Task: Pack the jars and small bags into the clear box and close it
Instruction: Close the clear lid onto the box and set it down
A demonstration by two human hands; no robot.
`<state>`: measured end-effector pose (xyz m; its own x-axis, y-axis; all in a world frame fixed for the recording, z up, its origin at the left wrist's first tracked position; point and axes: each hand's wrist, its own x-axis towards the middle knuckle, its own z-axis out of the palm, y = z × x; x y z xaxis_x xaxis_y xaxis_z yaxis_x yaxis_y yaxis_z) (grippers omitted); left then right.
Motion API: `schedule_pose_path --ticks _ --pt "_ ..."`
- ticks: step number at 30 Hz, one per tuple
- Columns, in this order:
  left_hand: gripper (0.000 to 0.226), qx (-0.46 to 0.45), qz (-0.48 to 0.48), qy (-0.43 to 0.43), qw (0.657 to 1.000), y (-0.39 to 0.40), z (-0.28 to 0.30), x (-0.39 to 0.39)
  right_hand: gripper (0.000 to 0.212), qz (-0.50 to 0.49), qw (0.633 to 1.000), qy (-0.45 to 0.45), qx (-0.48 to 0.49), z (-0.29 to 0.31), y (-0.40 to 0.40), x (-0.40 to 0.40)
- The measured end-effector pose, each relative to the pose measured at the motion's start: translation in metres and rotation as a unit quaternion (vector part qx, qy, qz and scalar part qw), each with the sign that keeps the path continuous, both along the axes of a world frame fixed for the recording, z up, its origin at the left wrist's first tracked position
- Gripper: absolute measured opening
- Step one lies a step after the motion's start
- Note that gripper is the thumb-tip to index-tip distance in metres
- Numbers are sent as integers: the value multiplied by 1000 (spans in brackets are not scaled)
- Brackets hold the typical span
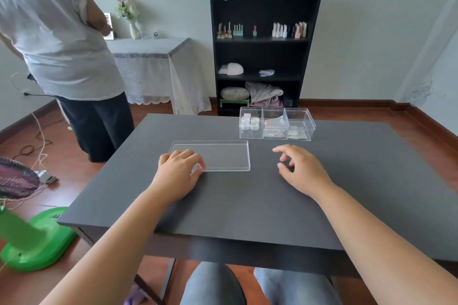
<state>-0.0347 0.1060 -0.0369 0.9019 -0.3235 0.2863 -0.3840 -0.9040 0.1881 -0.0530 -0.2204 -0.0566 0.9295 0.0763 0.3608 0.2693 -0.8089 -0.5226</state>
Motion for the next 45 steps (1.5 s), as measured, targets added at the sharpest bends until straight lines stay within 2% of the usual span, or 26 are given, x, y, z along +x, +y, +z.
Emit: schedule_pose_path --ticks 5,13,17,20,24,29,37,38,41,45 --pt "12 -26 -47 2 999 -24 10 -18 44 36 999 2 -7 1 17 -6" --pt "10 -102 -93 21 990 -50 35 -21 18 -1 989 -38 140 1 6 -8" --pt "7 -158 -116 -48 979 -52 40 -17 23 -27 981 -55 186 4 -9 -14" --pt "14 -240 -99 -82 962 -46 32 -12 19 -54 965 -59 248 7 -20 -19" --pt "23 -416 -49 -4 908 -52 15 -14 16 -86 953 -80 280 10 -33 -22" --pt "20 -518 -16 29 855 -74 0 -8 16 -127 940 -86 305 10 -39 -20" --pt "20 -618 14 40 785 -100 15 14 23 -122 921 -112 352 27 -29 -9" --pt "19 -620 21 40 783 -103 18 18 22 -128 913 -110 371 31 -27 -6" --pt "18 -613 46 35 788 -113 29 30 38 -170 870 -121 447 38 -28 9" --pt "7 -600 124 12 790 -120 43 54 26 -188 843 -105 492 47 -31 32"
